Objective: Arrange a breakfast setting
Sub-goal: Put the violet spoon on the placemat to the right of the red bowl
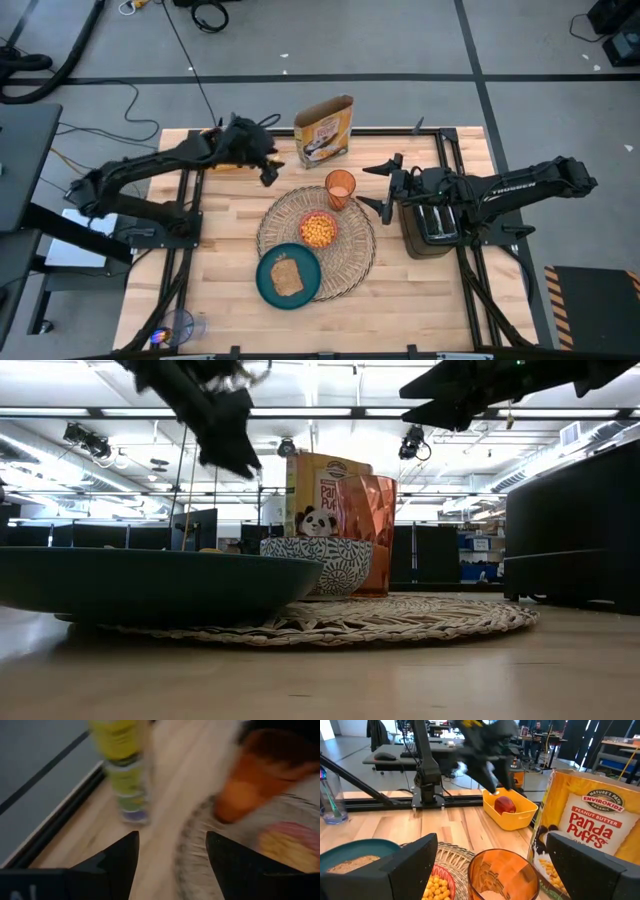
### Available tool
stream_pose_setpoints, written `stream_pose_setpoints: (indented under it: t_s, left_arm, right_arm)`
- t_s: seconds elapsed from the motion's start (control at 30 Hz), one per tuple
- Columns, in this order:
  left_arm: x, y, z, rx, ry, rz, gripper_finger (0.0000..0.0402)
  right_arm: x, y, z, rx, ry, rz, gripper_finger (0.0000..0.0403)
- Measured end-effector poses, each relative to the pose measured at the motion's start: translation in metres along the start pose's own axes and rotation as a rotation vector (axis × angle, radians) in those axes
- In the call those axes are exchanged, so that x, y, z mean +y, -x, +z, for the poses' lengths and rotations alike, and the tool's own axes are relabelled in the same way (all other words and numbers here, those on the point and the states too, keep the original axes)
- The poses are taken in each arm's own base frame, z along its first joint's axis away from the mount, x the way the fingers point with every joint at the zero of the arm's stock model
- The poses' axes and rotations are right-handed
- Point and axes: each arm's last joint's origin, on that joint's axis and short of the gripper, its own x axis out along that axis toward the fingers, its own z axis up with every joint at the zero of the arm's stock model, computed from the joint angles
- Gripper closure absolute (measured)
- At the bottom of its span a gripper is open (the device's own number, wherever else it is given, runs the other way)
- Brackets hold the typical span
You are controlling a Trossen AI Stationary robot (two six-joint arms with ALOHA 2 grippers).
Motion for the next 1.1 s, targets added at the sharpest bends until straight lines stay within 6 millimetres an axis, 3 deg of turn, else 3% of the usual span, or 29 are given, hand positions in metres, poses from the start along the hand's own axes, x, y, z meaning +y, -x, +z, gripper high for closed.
stream_pose_setpoints:
  t_s: [0.23, 0.5, 0.67, 0.87, 1.1]
  left_arm:
    - [-0.056, 0.061, -0.010, -0.060, -0.164, -0.277, 0.0175]
    - [-0.117, 0.117, -0.037, -0.097, -0.380, -0.670, 0.0195]
    - [-0.141, 0.137, -0.054, -0.049, -0.443, -0.824, 0.0201]
    - [-0.161, 0.159, -0.069, -0.030, -0.467, -0.972, 0.0210]
    - [-0.175, 0.181, -0.089, 0.025, -0.509, -1.079, 0.0219]
  right_arm:
    - [0.000, 0.000, 0.000, -0.001, -0.001, -0.004, 0.0021]
    - [0.001, 0.000, 0.004, -0.043, -0.063, 0.012, 0.0021]
    - [0.009, 0.003, 0.007, -0.071, -0.074, 0.042, 0.0021]
    - [0.032, 0.001, 0.006, -0.101, -0.094, 0.062, 0.0021]
    - [0.067, -0.020, 0.014, -0.073, -0.056, 0.044, 0.0021]
